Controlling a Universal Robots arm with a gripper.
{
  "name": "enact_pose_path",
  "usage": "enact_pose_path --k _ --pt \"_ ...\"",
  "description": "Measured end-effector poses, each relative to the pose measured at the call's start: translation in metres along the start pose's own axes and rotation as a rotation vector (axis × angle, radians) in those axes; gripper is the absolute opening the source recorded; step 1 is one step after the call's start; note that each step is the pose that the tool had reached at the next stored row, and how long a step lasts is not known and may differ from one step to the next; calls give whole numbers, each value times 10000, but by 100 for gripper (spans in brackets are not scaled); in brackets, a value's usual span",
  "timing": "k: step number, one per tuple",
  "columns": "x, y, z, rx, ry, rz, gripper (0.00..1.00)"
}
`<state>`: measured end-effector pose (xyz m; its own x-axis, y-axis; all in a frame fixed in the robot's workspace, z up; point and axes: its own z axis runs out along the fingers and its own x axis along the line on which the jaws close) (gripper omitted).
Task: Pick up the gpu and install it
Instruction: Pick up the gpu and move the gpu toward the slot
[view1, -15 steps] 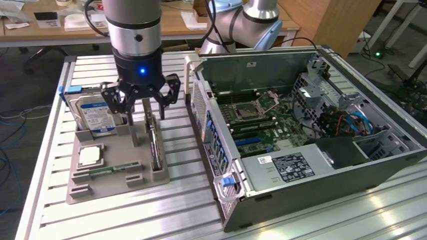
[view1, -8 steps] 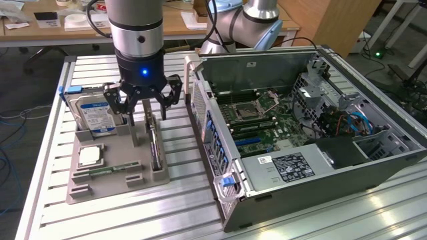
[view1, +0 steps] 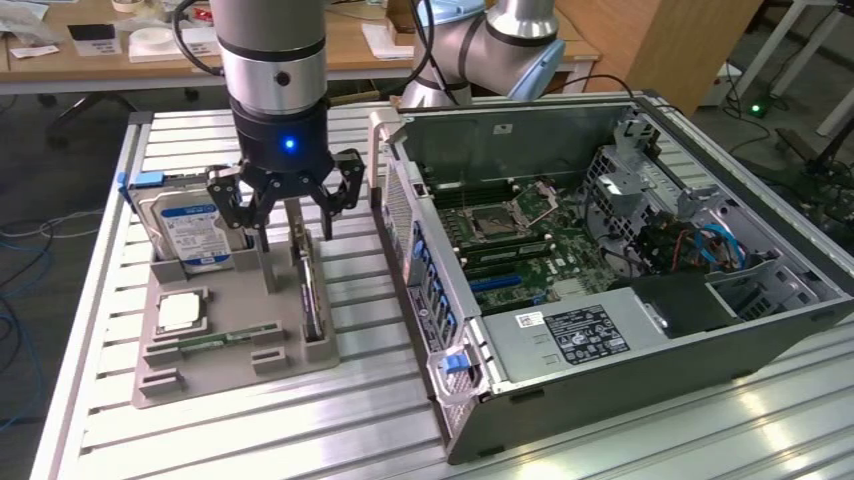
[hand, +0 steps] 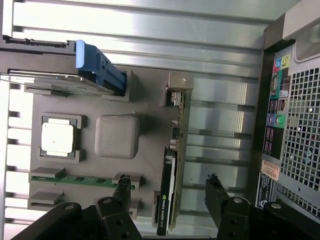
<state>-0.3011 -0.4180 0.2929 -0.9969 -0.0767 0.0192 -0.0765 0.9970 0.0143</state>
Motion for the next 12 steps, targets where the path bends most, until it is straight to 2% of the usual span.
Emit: enact_pose_path --k 4,12 --pt "-1 0 14 6 0 -2 71" --pt "-5 -11 156 8 8 -9 71"
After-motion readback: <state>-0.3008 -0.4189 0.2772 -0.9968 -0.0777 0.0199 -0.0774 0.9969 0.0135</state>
